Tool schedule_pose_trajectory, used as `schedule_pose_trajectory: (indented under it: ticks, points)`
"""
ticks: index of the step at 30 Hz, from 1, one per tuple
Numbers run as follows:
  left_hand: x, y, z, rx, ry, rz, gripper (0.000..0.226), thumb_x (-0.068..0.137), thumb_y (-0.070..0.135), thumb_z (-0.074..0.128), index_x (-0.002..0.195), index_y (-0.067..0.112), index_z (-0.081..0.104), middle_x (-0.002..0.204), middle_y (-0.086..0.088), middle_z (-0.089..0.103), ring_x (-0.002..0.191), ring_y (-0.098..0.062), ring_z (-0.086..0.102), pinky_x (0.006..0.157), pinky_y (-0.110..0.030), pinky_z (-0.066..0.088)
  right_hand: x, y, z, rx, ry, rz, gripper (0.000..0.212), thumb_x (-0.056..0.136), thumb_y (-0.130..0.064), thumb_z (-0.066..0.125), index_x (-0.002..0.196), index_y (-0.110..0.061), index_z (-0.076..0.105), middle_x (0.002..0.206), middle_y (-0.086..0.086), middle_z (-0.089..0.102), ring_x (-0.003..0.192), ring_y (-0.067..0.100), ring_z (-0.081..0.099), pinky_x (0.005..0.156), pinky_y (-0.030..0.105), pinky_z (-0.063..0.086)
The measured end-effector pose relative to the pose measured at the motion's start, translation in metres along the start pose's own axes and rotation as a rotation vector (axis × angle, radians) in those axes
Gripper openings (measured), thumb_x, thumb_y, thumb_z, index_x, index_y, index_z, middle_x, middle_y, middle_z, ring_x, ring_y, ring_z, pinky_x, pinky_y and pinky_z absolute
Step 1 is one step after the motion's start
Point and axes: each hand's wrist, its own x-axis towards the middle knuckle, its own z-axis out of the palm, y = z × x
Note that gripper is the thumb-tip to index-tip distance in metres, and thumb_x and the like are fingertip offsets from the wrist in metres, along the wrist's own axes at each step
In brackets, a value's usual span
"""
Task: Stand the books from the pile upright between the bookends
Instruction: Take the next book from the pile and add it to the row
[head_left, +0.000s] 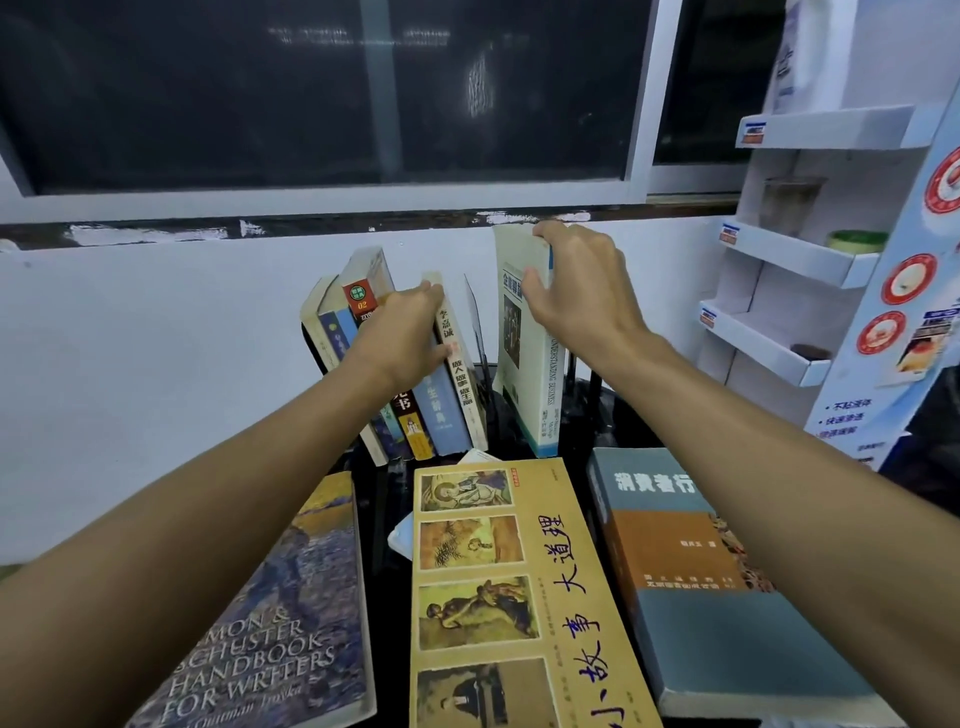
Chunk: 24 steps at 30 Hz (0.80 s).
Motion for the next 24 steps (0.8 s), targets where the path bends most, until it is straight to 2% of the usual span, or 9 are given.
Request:
schedule_pose_trajectory:
  ticks: [5,7,10,13,18,24]
  points:
    - [0.000,-0.004,0.005,-0.029,0.028,0.011,0.038,0.087,0.020,0.080,0.112,0.006,0.055,0.112,-0.015,0.065,0.104,-0.034,0.061,0.079,-0.051,0.058,0.000,0.004,0.024,0.006,0.021,0.031,0.036,0.095,-0.026,0.055,0.128,-0.013,0.058,0.108,0.010,0.065,0.092,0.034,0.062,0.076,0.047,0.055]
    - [0.000,-0.005,0.006,-0.045,0.033,-0.003,0.037,0.087,0.020,0.079,0.112,0.007,0.055,0.109,-0.014,0.066,0.103,-0.033,0.061,0.078,-0.051,0.058,-0.002,0.006,0.033,-0.015,0.034,0.027,0.038,0.095,-0.026,0.055,0.130,-0.012,0.057,0.108,0.010,0.065,0.090,0.035,0.063,0.074,0.043,0.053]
    - [0.000,-0.005,0.007,-0.055,0.037,-0.005,0.037,0.087,0.020,0.079,0.113,0.007,0.055,0.110,-0.014,0.067,0.104,-0.032,0.062,0.079,-0.049,0.059,-0.006,0.007,0.045,0.016,0.039,0.022,0.038,0.097,-0.021,0.055,0.133,-0.007,0.058,0.108,0.015,0.065,0.091,0.034,0.062,0.070,0.034,0.041]
    - [0.001,-0.006,0.009,-0.056,0.042,-0.003,0.039,0.086,0.020,0.080,0.114,0.008,0.056,0.111,-0.014,0.067,0.105,-0.032,0.062,0.080,-0.049,0.059,-0.007,0.007,0.055,0.079,0.045,0.025,0.041,0.097,-0.018,0.057,0.135,-0.003,0.057,0.109,0.018,0.066,0.092,0.034,0.061,0.077,0.038,0.044]
    - [0.003,-0.010,0.013,-0.074,0.063,-0.005,0.041,0.085,0.019,0.082,0.114,0.008,0.056,0.112,-0.013,0.067,0.106,-0.032,0.063,0.080,-0.049,0.059,-0.005,0.002,0.064,0.096,0.054,0.011,0.042,0.095,-0.019,0.057,0.135,-0.004,0.057,0.109,0.018,0.065,0.092,0.036,0.062,0.080,0.042,0.050]
    - [0.004,-0.011,0.015,-0.083,0.069,-0.002,0.041,0.085,0.018,0.081,0.116,0.008,0.056,0.114,-0.013,0.067,0.106,-0.032,0.063,0.081,-0.049,0.059,-0.005,0.004,0.067,0.113,0.072,0.009,0.043,0.095,-0.019,0.056,0.135,-0.005,0.057,0.110,0.017,0.066,0.095,0.035,0.062,0.081,0.041,0.050]
